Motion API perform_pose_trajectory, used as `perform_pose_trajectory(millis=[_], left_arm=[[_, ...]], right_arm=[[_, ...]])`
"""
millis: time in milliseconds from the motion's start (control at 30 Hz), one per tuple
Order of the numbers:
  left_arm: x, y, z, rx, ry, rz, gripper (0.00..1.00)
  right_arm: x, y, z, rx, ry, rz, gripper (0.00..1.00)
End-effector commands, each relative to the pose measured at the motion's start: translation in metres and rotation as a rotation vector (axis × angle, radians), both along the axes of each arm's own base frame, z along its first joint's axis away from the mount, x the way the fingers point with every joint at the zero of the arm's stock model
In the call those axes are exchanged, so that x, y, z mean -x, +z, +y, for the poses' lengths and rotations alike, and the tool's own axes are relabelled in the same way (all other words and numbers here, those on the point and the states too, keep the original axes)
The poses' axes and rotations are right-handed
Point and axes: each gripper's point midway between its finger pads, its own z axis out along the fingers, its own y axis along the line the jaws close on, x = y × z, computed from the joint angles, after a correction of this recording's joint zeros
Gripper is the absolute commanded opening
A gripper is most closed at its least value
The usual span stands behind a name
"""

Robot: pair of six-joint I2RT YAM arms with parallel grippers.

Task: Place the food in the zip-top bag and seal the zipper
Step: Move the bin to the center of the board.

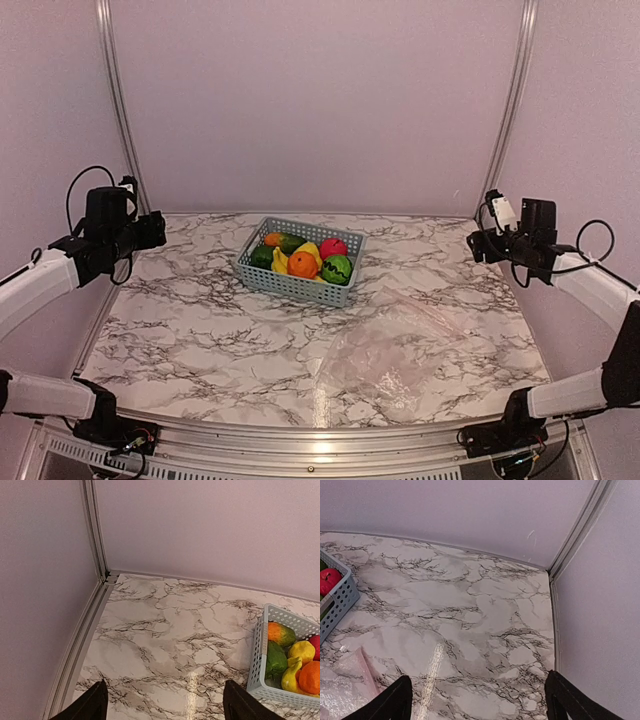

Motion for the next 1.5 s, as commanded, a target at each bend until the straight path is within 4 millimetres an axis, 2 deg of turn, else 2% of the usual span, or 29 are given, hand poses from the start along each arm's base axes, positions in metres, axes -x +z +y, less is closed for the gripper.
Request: perform_pose_trajectory(millis=[0,167,267,367,533,633,733,867,967,1167,1300,1333,1467], left_arm=[[-0.007,-0.012,0.001,0.070,-0.009,-0.004,0.86],[-0.010,-0.027,-0.007,0.111,-0.035,0.024,0.86],[-0.009,-0.034,-0.022,0.140,-0.045,0.058,0.83],[-0.009,-0.043,-0.046,0.185,-0.055,0.106,0.79],[-0.012,-0.061,-0.093,0.299,-0.022,0.180,0.74],[-0.017,-0.083,-0.127,0.388,-0.010,0.222,0.72],[-0.022,-0.110,-0.153,0.456,0.053,0.296,0.71],[-0.031,-0.142,-0.183,0.554,0.131,0.367,0.70],[-0.039,-0.159,-0.198,0.608,0.167,0.389,0.67],[-0.047,-0.192,-0.219,0.663,0.192,0.464,0.60],[-0.057,-0.199,-0.229,0.655,0.183,0.483,0.53],[-0.058,-0.200,-0.230,0.648,0.180,0.485,0.49],[-0.061,-0.197,-0.222,0.576,0.155,0.490,0.36]], right_arm=[[0.006,0.005,-0.003,-0.008,0.041,-0.063,0.91],[0.016,-0.010,0.015,0.004,0.205,-0.038,0.97],[0.016,-0.018,0.033,0.041,0.295,-0.025,0.98],[0.010,-0.026,0.059,0.117,0.380,-0.014,0.98],[-0.018,-0.039,0.102,0.118,0.492,0.020,0.94],[-0.040,-0.050,0.132,0.080,0.557,0.059,0.91],[-0.062,-0.053,0.159,0.059,0.594,0.071,0.90],[-0.073,-0.048,0.186,-0.002,0.639,0.101,0.89],[-0.069,-0.042,0.192,-0.032,0.657,0.095,0.89],[-0.047,-0.045,0.188,-0.016,0.673,0.088,0.89],[-0.040,-0.047,0.185,-0.003,0.675,0.083,0.90],[-0.040,-0.048,0.184,-0.003,0.674,0.085,0.90],[-0.038,-0.047,0.185,-0.006,0.684,0.086,0.90]])
